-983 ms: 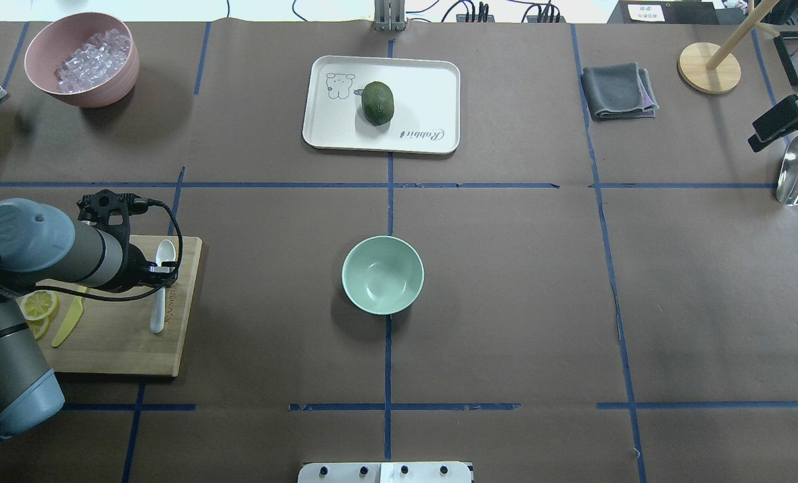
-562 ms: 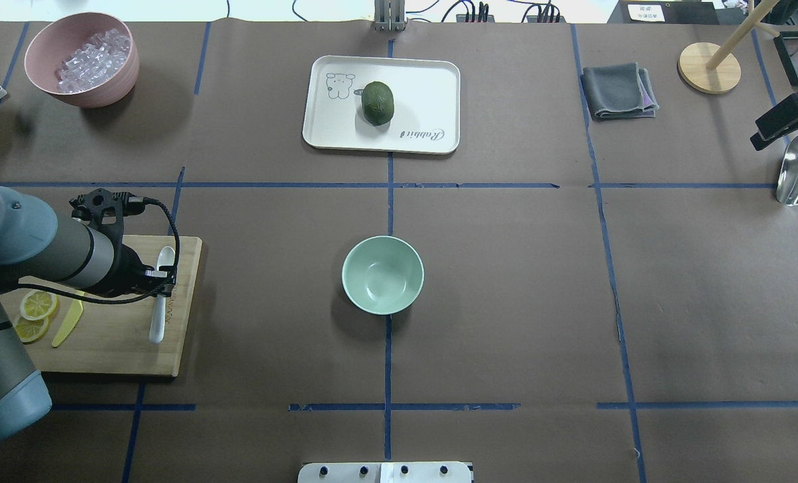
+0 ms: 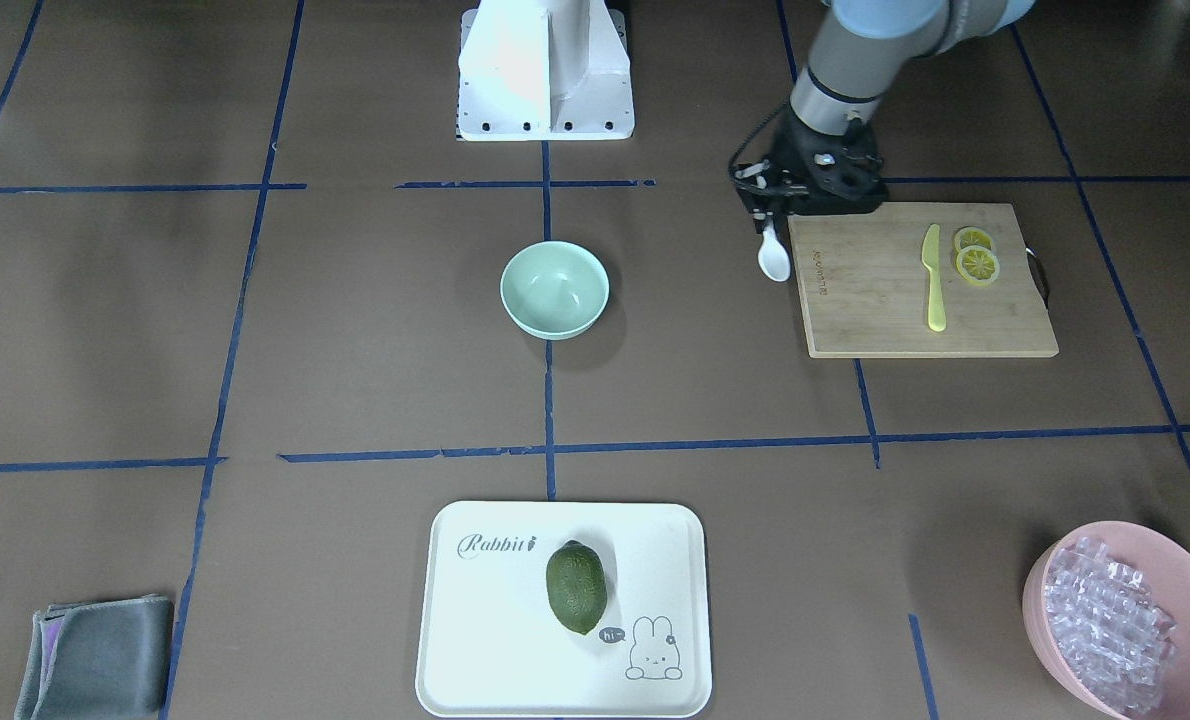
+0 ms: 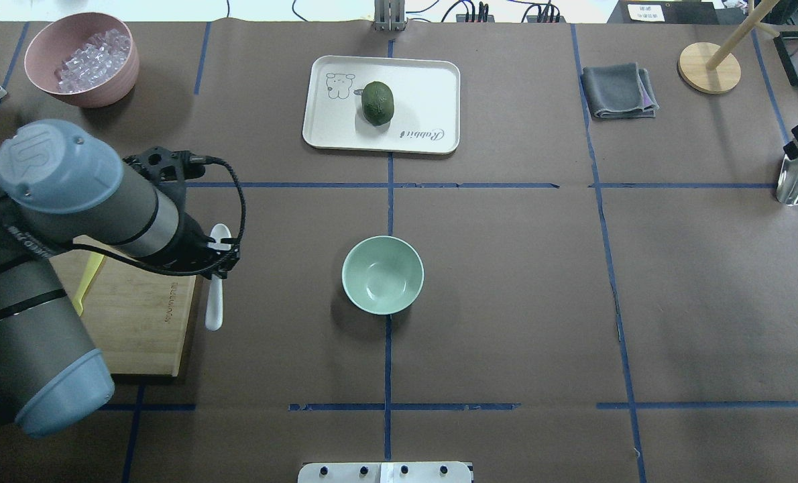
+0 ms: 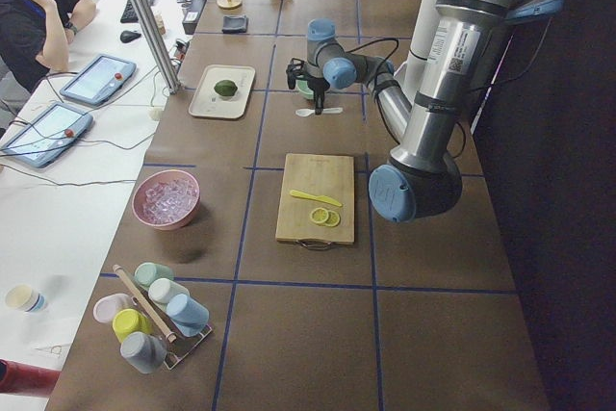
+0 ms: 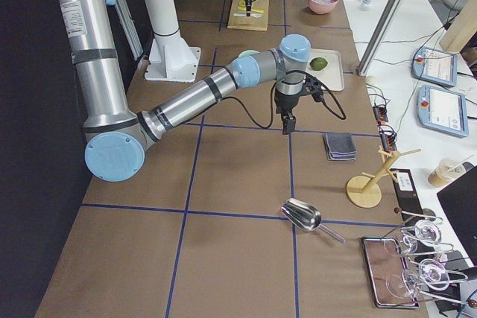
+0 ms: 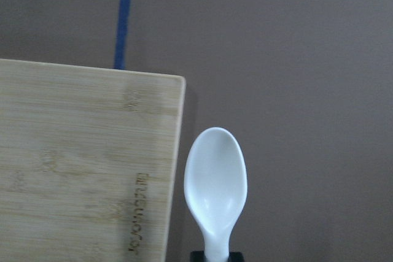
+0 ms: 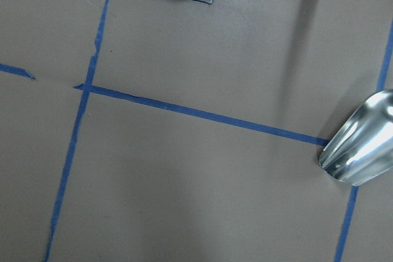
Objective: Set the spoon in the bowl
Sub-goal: 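Carry the white spoon with the left gripper over the green bowl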
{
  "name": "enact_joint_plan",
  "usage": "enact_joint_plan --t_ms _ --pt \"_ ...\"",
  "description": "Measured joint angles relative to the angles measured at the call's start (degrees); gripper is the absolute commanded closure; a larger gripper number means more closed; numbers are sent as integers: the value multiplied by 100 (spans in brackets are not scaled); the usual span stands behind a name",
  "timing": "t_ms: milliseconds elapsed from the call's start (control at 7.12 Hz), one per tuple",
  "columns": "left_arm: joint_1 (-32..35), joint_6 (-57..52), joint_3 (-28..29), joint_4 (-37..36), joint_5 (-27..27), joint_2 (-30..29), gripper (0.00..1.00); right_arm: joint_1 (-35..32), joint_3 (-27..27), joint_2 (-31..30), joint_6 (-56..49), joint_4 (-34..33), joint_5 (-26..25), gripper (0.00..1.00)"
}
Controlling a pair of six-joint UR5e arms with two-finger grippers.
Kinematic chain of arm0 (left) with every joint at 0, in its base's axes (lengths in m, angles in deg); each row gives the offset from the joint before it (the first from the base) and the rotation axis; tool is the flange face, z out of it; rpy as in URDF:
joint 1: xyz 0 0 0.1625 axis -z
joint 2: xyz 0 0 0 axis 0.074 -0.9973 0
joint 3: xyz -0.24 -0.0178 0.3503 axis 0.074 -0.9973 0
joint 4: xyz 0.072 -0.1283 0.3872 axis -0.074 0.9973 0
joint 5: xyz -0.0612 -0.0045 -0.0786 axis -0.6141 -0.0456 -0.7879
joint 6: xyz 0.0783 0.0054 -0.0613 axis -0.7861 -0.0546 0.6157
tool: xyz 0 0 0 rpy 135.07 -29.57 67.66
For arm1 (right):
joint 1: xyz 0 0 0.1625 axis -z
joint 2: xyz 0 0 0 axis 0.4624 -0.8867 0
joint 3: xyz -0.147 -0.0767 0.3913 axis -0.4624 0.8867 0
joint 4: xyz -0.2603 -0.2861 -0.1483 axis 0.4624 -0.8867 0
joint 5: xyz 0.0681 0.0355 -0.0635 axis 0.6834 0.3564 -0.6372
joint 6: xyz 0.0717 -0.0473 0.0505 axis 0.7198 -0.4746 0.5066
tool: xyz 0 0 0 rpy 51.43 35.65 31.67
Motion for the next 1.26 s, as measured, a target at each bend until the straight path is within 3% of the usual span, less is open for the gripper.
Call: enact_joint_plan --t_ms 421,843,983,1124,1264 --pt "-434 826 1380 200 -4 -1750 100 -714 427 -348 -1118 2 386 0" --pt "-758 1272 2354 1292 23 -2063 94 -1025 683 -383 -1496 2 649 0" --pt "-797 1304 2413 1361 23 -2070 81 -1044 691 -381 -1498 2 658 0" --pt "-815 1314 2430 1383 15 -2071 6 -1053 693 -377 -1497 4 661 0" --pt "-824 1320 2422 1389 6 -2069 0 -1059 694 -373 -1493 5 664 0"
